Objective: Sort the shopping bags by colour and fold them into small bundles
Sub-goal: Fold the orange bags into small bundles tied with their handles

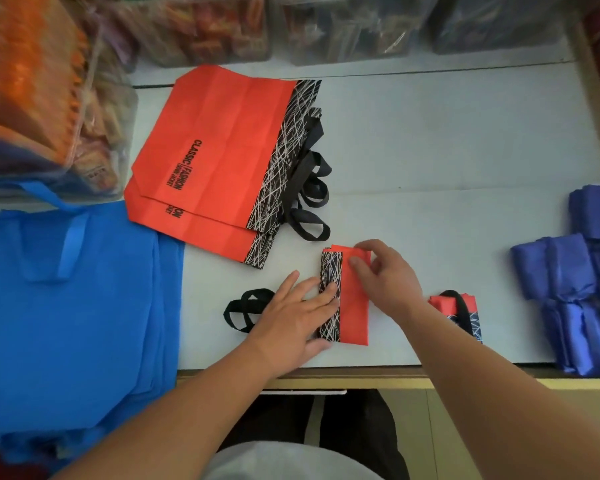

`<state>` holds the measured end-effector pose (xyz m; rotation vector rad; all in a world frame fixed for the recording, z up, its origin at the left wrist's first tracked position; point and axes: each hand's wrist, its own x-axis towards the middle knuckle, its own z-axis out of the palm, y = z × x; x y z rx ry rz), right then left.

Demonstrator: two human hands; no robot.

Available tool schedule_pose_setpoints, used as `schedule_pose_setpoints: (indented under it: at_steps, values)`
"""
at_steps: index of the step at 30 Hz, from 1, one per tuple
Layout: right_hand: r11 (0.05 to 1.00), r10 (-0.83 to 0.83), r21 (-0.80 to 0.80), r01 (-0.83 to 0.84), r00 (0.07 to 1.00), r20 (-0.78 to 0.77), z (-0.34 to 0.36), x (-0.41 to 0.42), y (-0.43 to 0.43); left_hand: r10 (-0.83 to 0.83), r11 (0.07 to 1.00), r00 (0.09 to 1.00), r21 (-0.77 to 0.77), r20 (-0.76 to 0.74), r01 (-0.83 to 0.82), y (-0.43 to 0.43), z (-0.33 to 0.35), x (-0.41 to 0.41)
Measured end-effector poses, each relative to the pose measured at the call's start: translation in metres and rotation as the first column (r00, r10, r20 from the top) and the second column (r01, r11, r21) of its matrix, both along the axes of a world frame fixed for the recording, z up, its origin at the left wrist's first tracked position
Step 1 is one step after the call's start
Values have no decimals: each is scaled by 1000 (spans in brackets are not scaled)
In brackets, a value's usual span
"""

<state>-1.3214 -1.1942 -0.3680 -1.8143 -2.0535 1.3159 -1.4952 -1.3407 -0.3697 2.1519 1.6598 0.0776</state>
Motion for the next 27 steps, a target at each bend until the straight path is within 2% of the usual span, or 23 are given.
schedule_pose_setpoints:
  at_steps: [3,6,9,11,13,15,19,21,23,27]
  values:
    - [1000,-27,-6,27,999,-36,-2,2,-4,-28,995,999,98,-34,31,-1,6,2]
    - [999,-43,-22,41,997,-70,-2,2,-12,2,988,1000,155,22,-5,8,20,2]
    - [977,-112,-196,79,979,-168,10,4,-16,136,991,990,-16,47,-135,24,35,-2]
    - [939,-127,-339,46,967,-222,22,9,-19,263,955,960,-163,92,-246,32,36,-3]
    - [921,-106,-389,-9,956,-274,26,15,-24,374,904,919,-270,125,-331,41,36,0]
    - [954,-40,-297,-38,966,-255,20,17,-32,398,888,916,-268,39,-375,50,34,3]
    - [992,-50,-124,26,980,-191,5,15,-38,357,923,921,-93,-157,-374,67,43,6]
    - [993,-54,-110,33,981,-189,2,15,-35,249,965,955,-45,-163,-259,66,48,7]
    - [994,-51,-103,32,981,-185,3,15,-33,137,987,982,-65,-129,-146,54,46,6]
    - [994,-90,-72,77,975,-202,3,14,-38,171,983,980,-55,-102,-177,20,21,3]
